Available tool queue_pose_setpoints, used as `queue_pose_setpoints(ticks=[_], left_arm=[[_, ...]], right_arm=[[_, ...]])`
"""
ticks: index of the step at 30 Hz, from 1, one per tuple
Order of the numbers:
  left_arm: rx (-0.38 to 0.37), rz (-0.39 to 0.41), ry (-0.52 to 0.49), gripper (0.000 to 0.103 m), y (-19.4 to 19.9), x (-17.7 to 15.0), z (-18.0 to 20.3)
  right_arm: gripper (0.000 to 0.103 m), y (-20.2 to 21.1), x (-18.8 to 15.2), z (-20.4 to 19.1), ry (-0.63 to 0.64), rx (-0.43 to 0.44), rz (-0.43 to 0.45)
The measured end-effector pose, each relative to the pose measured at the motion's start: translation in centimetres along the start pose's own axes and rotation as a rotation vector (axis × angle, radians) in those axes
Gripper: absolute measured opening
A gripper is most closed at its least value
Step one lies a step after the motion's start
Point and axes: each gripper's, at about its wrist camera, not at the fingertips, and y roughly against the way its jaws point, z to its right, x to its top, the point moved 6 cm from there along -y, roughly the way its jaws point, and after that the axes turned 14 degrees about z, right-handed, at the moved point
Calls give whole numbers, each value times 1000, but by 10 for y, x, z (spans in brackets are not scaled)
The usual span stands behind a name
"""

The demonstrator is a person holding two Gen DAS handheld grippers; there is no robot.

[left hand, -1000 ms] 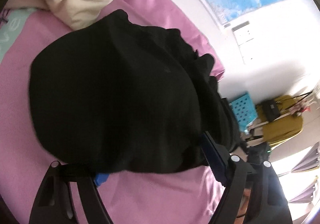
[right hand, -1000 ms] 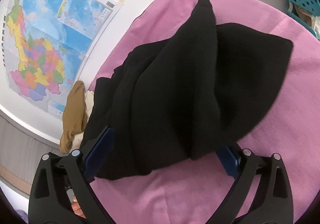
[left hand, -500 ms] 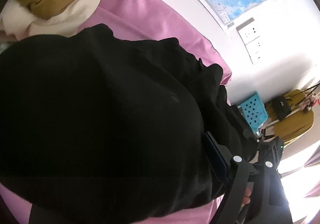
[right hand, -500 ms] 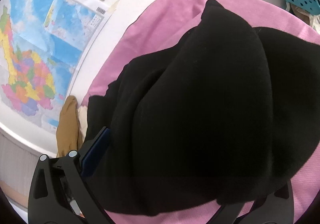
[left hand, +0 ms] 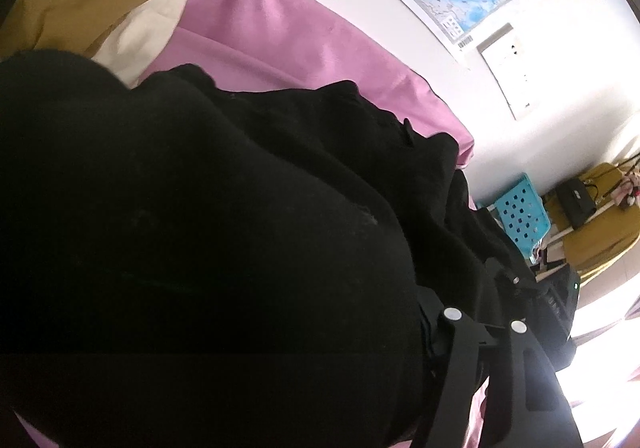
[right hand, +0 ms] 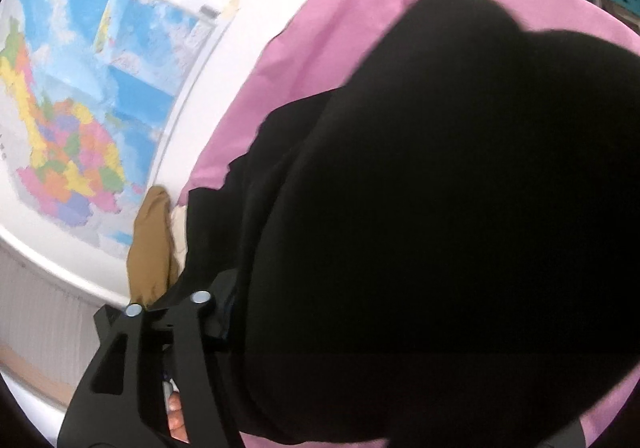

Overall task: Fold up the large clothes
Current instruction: 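Grasp the folded black jacket bundle with both grippers and lift it, then carry the black jacket bundle with both grippers toward the mustard clothes stack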

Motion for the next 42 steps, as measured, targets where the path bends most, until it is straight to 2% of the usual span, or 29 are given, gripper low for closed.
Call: queue_pose_setpoints(ticks=[1,3,4,5,6,7,8,9,10,12,16,26,30,35,42], left_arm=[[-18,-3,7,83,-1,0,2],[-40,-3,31,87,-4,3,3],[-34,-3,33,87,-5,4,3],[-28,-3,26,85,-5,5,3],[-9,1,14,69,-6,5,2],[18,1,1,61,-7,6,0],[17,-2,2,58,-7,6,0],[11,-4,10,49,-6,7,0],[13,-4,8,45,-5,7,0],[28,-9,-7,40,-4,9,4],[3,-2,-18,34,6,20,13],[-98,68,-132,33,57,73,63],[-124,114,-172,32,82,103,80],[-123,225,-230,32,132,151,90],[-22,429,-300,32,222,228,74]], right_arm=[[80,-2,0,-3,4,-4,-7],[80,-8,-1,-6,43,-28,-17],[69,-10,-1,-4,51,-38,-18],[63,-11,-2,-2,52,-34,-24],[51,-11,-2,0,49,-27,-29],[42,-11,-2,2,33,-11,-35],[38,-10,-3,2,23,7,-43],[31,-9,-3,0,28,17,-46],[26,-7,-3,-3,31,26,-45],[22,-2,0,-14,42,55,-43],[19,12,10,-42,87,97,-18],[18,57,41,-135,208,244,44],[18,65,54,-181,283,270,76],[18,65,63,-245,347,365,107],[18,28,54,-356,419,530,97]])
